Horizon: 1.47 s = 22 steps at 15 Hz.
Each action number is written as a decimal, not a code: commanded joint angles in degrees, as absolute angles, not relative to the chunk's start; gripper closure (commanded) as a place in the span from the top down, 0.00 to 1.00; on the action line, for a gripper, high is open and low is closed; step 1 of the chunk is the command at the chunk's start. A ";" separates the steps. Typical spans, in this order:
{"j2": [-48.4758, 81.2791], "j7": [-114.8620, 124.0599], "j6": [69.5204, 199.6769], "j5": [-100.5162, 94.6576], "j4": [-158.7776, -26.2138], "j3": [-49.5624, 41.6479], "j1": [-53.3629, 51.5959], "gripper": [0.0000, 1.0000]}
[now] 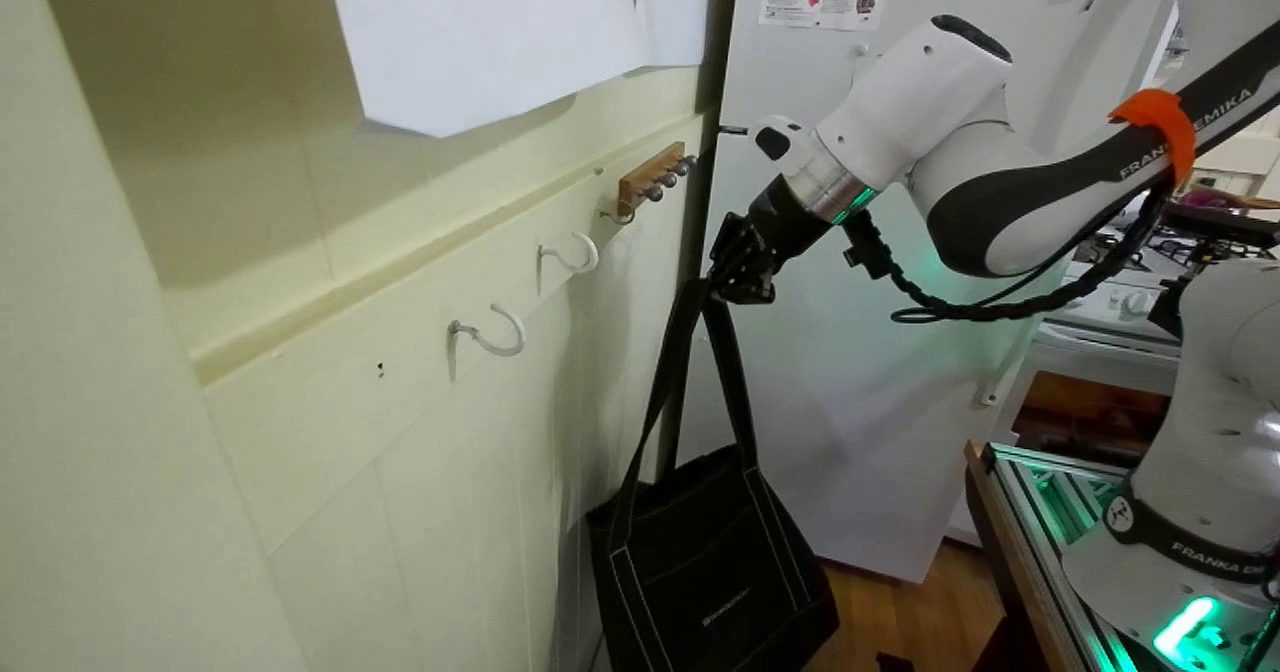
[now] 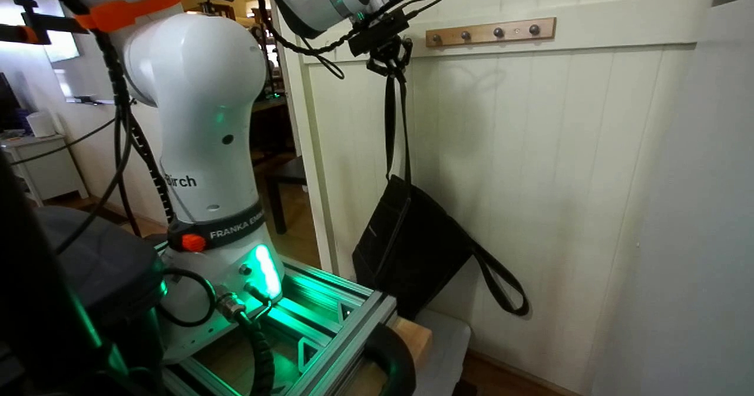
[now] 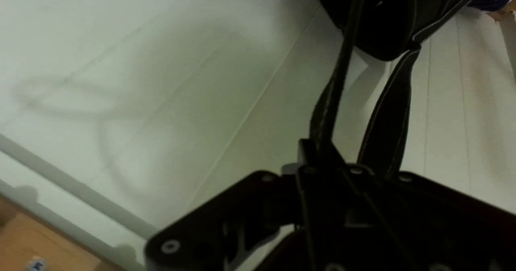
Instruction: Pick up the bag and put it down
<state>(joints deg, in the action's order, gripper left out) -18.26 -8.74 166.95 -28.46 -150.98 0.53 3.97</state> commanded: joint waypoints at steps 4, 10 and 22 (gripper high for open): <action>-11.05 -25.60 178.46 -19.38 -152.31 -6.81 -8.92 0.02; -7.05 -35.75 181.52 -13.81 -153.22 -14.39 -18.95 0.02; -3.84 -38.04 182.16 -7.04 -153.41 -19.74 -23.50 0.02</action>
<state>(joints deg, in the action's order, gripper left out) -4.12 -36.04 180.90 -10.63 -153.08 -18.64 -20.78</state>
